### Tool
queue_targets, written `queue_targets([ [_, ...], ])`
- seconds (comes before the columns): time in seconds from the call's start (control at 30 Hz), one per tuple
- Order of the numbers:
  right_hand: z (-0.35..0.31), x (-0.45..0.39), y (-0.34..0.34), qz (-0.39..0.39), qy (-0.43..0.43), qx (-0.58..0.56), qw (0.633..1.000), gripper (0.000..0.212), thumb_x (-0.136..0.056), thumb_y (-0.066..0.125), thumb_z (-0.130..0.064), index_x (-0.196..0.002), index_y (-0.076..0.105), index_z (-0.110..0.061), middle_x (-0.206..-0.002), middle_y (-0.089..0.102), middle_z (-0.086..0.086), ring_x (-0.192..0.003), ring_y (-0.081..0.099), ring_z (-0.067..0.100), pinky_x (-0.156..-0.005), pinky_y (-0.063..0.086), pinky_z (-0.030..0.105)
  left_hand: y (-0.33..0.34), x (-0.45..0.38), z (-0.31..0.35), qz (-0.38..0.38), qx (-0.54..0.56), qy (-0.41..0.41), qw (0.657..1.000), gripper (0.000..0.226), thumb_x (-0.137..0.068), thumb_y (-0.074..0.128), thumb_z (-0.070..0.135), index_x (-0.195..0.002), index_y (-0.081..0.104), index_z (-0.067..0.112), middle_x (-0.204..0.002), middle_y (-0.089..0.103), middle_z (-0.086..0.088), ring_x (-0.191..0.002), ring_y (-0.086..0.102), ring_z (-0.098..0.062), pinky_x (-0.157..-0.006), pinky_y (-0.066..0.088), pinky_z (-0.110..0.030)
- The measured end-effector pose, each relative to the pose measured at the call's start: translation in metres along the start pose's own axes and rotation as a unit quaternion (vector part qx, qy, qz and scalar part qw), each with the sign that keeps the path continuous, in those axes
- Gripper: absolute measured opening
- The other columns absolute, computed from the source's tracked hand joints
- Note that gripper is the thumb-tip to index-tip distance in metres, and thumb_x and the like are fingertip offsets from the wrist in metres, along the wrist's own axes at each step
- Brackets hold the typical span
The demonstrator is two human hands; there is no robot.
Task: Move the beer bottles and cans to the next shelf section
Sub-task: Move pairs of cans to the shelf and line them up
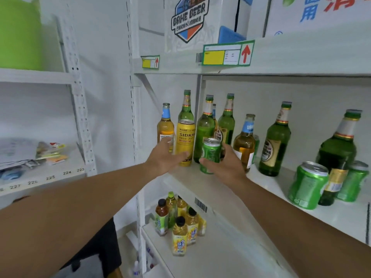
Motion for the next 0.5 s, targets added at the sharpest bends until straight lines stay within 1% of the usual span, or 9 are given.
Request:
queue_targets([
  [0.07, -0.002, -0.010, 0.003, 0.026, 0.011, -0.012, 1.000, 0.096, -0.079, 0.094, -0.045, -0.157, 0.042, -0.023, -0.141, 0.063, -0.004, -0.123, 0.059, 0.014, -0.103, 0.051, 0.034, 0.008, -0.019, -0.005, -0.007, 0.019, 0.014, 1.000, 0.108, -0.060, 0.087, 0.074, -0.154, 0.048, 0.038, -0.149, 0.061, 0.012, -0.136, 0.060, -0.015, -0.114, 0.052, -0.050],
  [0.13, -0.003, -0.019, 0.008, 0.034, 0.017, -0.013, 0.999, 0.094, -0.078, 0.094, -0.045, -0.155, 0.044, -0.023, -0.133, 0.064, -0.006, -0.121, 0.062, 0.015, -0.105, 0.053, 0.039, 0.014, -0.034, -0.008, -0.009, 0.042, 0.022, 0.999, 0.118, -0.053, 0.089, 0.079, -0.155, 0.046, 0.037, -0.147, 0.064, 0.010, -0.135, 0.061, -0.016, -0.113, 0.053, -0.052],
  [0.17, -0.001, -0.023, 0.012, 0.034, 0.014, -0.004, 0.999, 0.092, -0.077, 0.094, -0.046, -0.152, 0.046, -0.024, -0.132, 0.066, -0.007, -0.119, 0.064, 0.015, -0.104, 0.055, 0.041, 0.017, -0.041, -0.009, -0.015, 0.051, 0.026, 0.998, 0.116, -0.054, 0.090, 0.079, -0.153, 0.047, 0.036, -0.142, 0.066, 0.011, -0.131, 0.064, -0.015, -0.111, 0.055, -0.051],
  [0.2, 0.002, -0.026, 0.015, 0.036, 0.012, 0.007, 0.999, 0.089, -0.076, 0.094, -0.047, -0.149, 0.049, -0.025, -0.130, 0.069, -0.007, -0.117, 0.067, 0.016, -0.103, 0.057, 0.043, 0.019, -0.043, -0.007, -0.018, 0.055, 0.031, 0.998, 0.110, -0.058, 0.090, 0.076, -0.151, 0.049, 0.034, -0.138, 0.068, 0.011, -0.128, 0.066, -0.015, -0.110, 0.056, -0.050],
  [0.27, 0.008, -0.032, 0.018, 0.040, 0.015, 0.011, 0.999, 0.082, -0.076, 0.095, -0.045, -0.143, 0.053, -0.025, -0.123, 0.071, -0.006, -0.111, 0.070, 0.017, -0.100, 0.059, 0.045, 0.021, -0.048, -0.008, -0.013, 0.058, 0.035, 0.998, 0.091, -0.072, 0.091, 0.063, -0.147, 0.053, 0.030, -0.133, 0.070, 0.009, -0.124, 0.067, -0.016, -0.107, 0.057, -0.046],
  [0.33, 0.011, -0.035, 0.019, 0.043, 0.018, 0.001, 0.999, 0.073, -0.078, 0.095, -0.038, -0.139, 0.056, -0.024, -0.116, 0.071, -0.008, -0.105, 0.070, 0.014, -0.095, 0.059, 0.039, 0.023, -0.051, -0.007, -0.002, 0.064, 0.040, 0.997, 0.080, -0.079, 0.090, 0.055, -0.146, 0.055, 0.028, -0.131, 0.071, 0.008, -0.123, 0.068, -0.016, -0.106, 0.057, -0.045],
  [0.43, 0.011, -0.035, 0.018, 0.047, 0.019, -0.005, 0.999, 0.062, -0.081, 0.094, -0.032, -0.131, 0.060, -0.022, -0.108, 0.070, -0.012, -0.096, 0.067, 0.002, -0.081, 0.055, 0.025, 0.023, -0.054, -0.009, 0.012, 0.069, 0.043, 0.997, 0.076, -0.080, 0.090, 0.052, -0.144, 0.058, 0.027, -0.129, 0.072, 0.008, -0.119, 0.069, -0.016, -0.105, 0.058, -0.045],
  [0.5, 0.011, -0.033, 0.017, 0.051, 0.020, -0.013, 0.998, 0.061, -0.080, 0.095, -0.033, -0.130, 0.060, -0.023, -0.106, 0.070, -0.014, -0.094, 0.066, -0.001, -0.075, 0.053, 0.021, 0.022, -0.052, -0.007, 0.018, 0.072, 0.048, 0.996, 0.074, -0.080, 0.091, 0.051, -0.143, 0.060, 0.027, -0.128, 0.073, 0.008, -0.119, 0.070, -0.016, -0.104, 0.058, -0.044],
])
Point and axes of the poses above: each hand's wrist, its own x-axis away from the middle knuckle, its own y-axis out of the palm, z = x × y, the point moved 6 cm from there along -x, towards the middle knuckle
